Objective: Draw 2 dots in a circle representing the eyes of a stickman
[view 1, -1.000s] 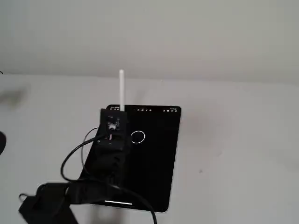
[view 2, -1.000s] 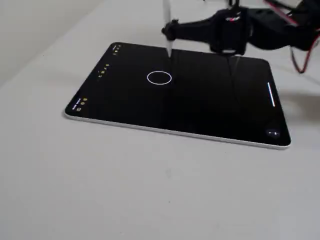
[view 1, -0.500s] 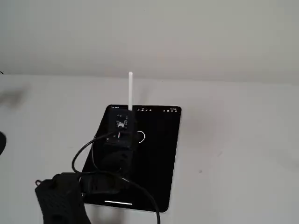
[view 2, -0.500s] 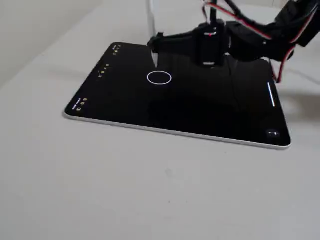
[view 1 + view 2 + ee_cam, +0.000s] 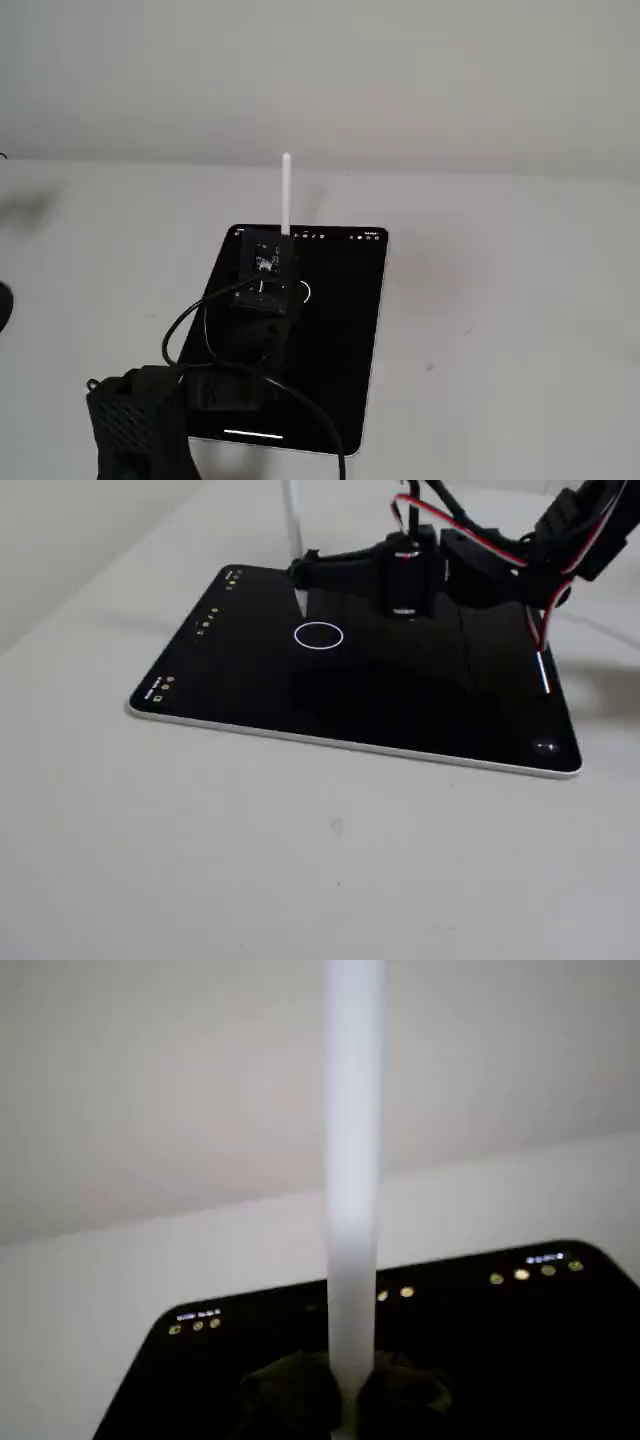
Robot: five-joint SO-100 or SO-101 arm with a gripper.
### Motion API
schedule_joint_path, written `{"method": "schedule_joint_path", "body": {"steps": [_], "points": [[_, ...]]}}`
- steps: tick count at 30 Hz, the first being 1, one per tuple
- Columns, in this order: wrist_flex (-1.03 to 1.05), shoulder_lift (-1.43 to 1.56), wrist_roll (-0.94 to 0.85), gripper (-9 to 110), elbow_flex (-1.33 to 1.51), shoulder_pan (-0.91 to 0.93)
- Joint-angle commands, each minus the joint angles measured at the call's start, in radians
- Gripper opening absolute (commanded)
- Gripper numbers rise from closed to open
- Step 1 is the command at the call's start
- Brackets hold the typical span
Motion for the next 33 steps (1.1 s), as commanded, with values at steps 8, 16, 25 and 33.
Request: {"method": "schedule_joint_path", "body": {"steps": [8,16,25,33], "points": [[0.009,-0.009,-0.026,0,-0.064,0.018],[0.011,-0.021,-0.034,0,-0.060,0.014],[0.005,-0.043,-0.049,0,-0.058,0.006],[-0.002,-0.055,-0.058,0,-0.058,0.003]]}}
